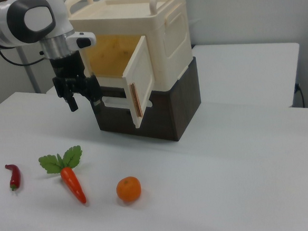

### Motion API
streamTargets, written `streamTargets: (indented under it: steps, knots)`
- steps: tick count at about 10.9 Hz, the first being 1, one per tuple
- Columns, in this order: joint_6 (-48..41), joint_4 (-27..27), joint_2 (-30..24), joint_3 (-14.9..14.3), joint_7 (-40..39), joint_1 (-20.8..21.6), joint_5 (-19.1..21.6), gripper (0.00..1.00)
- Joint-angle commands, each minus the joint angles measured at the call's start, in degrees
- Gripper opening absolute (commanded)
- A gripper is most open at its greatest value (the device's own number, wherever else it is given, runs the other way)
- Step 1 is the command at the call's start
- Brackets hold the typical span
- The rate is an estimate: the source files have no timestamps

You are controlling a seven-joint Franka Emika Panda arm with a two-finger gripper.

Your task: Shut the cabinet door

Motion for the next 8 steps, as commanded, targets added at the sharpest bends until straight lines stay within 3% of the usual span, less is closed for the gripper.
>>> streamTargets:
  steps: [1, 8]
  knots:
    - [2.6, -2.4, -1.8, 0.1, -1.9, -1.8, 0.8, 1.0]
    - [3.3, -2.4, -1.6, 0.2, -2.0, -1.9, 0.8, 1.0]
